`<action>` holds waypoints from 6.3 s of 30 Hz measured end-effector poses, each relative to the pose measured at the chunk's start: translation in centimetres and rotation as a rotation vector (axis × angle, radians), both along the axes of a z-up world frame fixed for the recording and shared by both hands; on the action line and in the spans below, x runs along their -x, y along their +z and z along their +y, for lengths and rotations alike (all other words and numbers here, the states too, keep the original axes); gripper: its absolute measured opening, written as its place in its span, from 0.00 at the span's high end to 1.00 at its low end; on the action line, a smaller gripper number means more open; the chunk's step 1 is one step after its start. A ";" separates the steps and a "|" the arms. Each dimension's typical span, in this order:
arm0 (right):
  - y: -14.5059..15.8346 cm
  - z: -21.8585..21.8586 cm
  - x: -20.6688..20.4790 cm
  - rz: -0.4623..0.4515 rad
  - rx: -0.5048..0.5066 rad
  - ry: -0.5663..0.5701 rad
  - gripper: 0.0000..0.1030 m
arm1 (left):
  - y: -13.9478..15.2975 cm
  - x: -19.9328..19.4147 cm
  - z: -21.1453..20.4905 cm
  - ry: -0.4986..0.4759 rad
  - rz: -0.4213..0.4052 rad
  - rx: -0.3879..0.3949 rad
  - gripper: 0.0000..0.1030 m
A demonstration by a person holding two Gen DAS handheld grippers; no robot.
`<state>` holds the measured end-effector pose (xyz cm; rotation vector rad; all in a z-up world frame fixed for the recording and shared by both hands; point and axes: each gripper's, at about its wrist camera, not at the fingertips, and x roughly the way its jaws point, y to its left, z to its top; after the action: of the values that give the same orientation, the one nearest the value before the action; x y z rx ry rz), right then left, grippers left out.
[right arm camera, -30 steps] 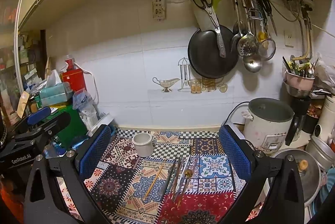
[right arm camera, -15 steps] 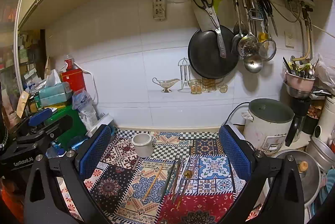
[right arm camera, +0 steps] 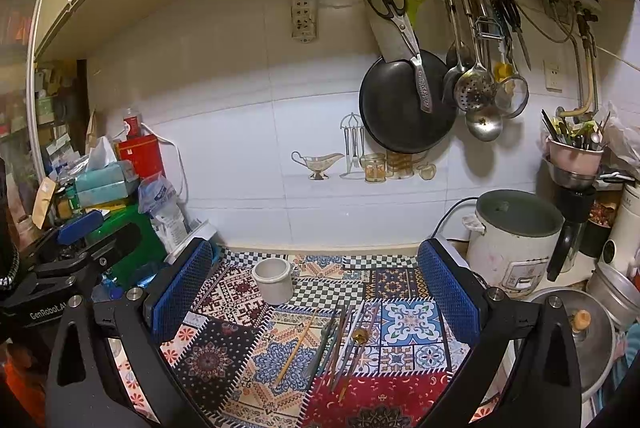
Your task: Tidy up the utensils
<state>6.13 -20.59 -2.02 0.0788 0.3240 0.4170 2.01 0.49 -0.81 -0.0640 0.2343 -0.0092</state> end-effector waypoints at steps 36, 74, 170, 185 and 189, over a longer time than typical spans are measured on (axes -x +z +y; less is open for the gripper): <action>-9.9 0.0 -12.5 0.363 0.140 -0.068 0.01 | -10.5 -14.9 1.4 0.087 0.295 0.057 0.00; -28.6 2.7 -23.6 0.962 0.090 0.030 0.41 | -30.1 -35.2 -4.5 -0.166 0.894 0.145 0.58; -5.4 10.0 -21.5 0.266 0.012 0.203 0.70 | -5.1 -21.0 5.1 0.065 0.291 0.105 0.97; -6.1 14.9 -26.7 0.274 0.014 0.322 0.70 | -4.0 -25.7 9.0 0.185 0.230 0.124 0.97; -7.4 16.3 -28.1 0.308 0.034 0.342 0.70 | -5.0 -27.6 10.2 0.206 0.230 0.161 0.97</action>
<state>34.22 -4.32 -9.44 0.0541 0.6528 0.7408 29.65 10.66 -5.83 -0.2505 0.4560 0.1855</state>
